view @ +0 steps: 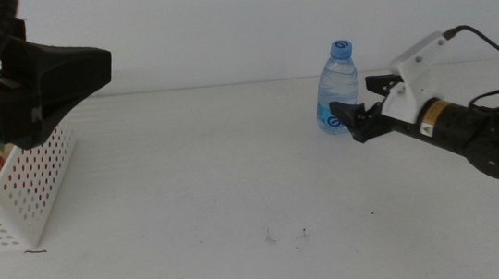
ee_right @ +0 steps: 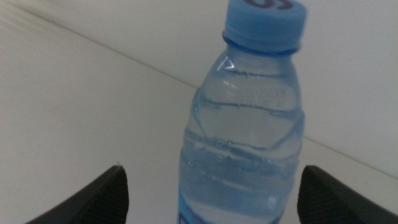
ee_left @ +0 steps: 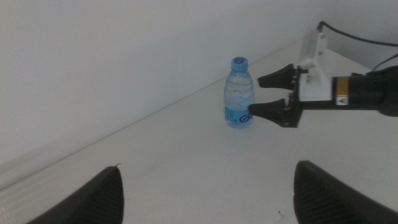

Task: Use arms to grab the bottles and put them into the dustbin to the left of the table.

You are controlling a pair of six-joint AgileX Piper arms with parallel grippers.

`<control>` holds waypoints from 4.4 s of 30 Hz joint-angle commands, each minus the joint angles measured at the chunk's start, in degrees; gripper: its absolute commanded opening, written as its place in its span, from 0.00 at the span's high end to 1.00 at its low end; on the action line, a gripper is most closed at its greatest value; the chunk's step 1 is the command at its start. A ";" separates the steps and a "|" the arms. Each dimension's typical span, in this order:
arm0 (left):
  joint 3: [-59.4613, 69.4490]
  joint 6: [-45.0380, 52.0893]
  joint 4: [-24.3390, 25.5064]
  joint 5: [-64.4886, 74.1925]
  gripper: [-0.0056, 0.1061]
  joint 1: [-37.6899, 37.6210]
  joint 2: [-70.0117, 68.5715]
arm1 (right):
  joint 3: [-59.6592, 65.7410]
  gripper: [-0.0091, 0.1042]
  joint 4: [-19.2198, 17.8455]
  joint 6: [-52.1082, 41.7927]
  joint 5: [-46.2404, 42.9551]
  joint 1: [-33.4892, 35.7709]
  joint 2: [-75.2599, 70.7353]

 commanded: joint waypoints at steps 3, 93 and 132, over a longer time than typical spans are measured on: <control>0.23 0.03 -0.12 -0.75 0.11 -0.12 -0.22 | -5.43 0.10 1.09 1.92 0.73 0.49 4.73; 0.23 0.03 0.00 -1.25 0.11 -0.12 -0.22 | -8.95 0.17 41.86 -21.52 89.79 24.49 -65.89; 44.89 -24.09 15.95 -84.16 0.11 -10.39 27.44 | -8.95 0.12 41.71 -21.42 88.15 24.49 -66.01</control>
